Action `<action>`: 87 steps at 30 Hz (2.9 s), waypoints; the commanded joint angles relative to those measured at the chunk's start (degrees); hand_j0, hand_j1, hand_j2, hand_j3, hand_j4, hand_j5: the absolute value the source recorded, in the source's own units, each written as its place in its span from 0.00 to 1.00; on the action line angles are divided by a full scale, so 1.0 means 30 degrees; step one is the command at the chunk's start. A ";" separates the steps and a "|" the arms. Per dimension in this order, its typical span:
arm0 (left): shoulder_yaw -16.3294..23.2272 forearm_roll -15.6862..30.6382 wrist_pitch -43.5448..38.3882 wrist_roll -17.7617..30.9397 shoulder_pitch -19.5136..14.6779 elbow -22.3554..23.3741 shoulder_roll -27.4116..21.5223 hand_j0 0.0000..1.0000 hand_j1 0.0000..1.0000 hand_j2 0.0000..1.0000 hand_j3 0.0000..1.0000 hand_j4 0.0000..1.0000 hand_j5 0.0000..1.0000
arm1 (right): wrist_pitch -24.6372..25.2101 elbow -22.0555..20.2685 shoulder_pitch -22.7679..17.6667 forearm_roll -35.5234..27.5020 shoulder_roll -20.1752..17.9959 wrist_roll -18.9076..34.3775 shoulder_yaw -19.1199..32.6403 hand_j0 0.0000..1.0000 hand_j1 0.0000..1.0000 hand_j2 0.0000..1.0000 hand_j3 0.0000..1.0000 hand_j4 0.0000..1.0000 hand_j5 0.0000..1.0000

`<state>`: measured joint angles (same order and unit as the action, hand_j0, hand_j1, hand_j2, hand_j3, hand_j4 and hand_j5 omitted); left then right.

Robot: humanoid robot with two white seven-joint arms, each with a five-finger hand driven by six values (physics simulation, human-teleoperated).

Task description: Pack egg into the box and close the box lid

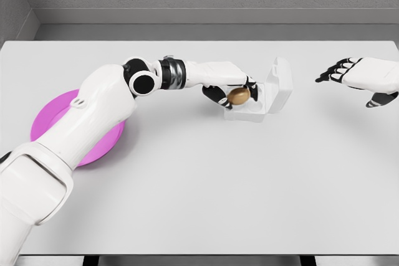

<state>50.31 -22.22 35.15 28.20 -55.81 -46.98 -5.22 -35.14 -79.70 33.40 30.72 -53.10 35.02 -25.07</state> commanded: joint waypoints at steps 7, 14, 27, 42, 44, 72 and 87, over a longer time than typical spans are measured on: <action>-0.0043 0.0230 -0.0048 -0.0056 0.0029 0.0193 -0.0136 0.75 0.75 0.75 0.75 0.75 0.75 | 0.0048 -0.0007 0.0000 -0.0074 -0.0024 -0.0008 0.0008 1.00 1.00 1.00 1.00 1.00 1.00; -0.0043 0.0259 -0.0048 -0.0056 0.0029 0.0163 -0.0107 0.89 0.89 0.89 0.89 0.89 0.89 | 0.0048 -0.0036 0.0000 -0.0074 0.0005 -0.0008 0.0008 1.00 1.00 1.00 1.00 1.00 1.00; -0.0043 0.0318 -0.0048 -0.0056 0.0029 -0.0042 -0.0194 1.00 1.00 1.00 1.00 1.00 1.00 | 0.0048 -0.0475 -0.0059 -0.0220 -0.0083 -0.0008 -0.0403 1.00 1.00 1.00 1.00 1.00 1.00; -0.0043 0.3539 -0.0048 -0.0143 -0.0117 -0.2033 -0.4236 1.00 1.00 1.00 1.00 1.00 1.00 | 0.0048 -0.1500 0.0000 -0.0220 0.0063 -0.0008 -0.0549 1.00 1.00 1.00 1.00 1.00 1.00; -0.0072 0.4478 -0.0048 -0.0143 -0.0059 -0.2151 -0.5379 1.00 1.00 1.00 1.00 1.00 1.00 | 0.0048 -0.1999 -0.0059 -0.0220 0.0180 -0.0008 -0.0578 1.00 1.00 1.00 1.00 1.00 1.00; -0.0834 0.4859 -0.0048 -0.0114 0.0146 -0.1448 -0.6845 1.00 1.00 1.00 1.00 1.00 1.00 | 0.0048 -0.5368 0.0645 -0.0484 0.2437 -0.0008 -0.3039 1.00 1.00 1.00 1.00 1.00 1.00; -0.0981 0.4888 -0.0048 -0.0114 0.0146 -0.1389 -0.6991 1.00 1.00 1.00 1.00 1.00 1.00 | 0.0048 -0.5046 0.1406 -0.1273 0.2554 -0.0008 -0.4476 1.00 1.00 1.00 1.00 1.00 1.00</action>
<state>47.48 -8.02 35.13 27.89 -55.28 -51.13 -26.15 -35.15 -94.78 37.62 28.51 -45.43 35.03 -38.83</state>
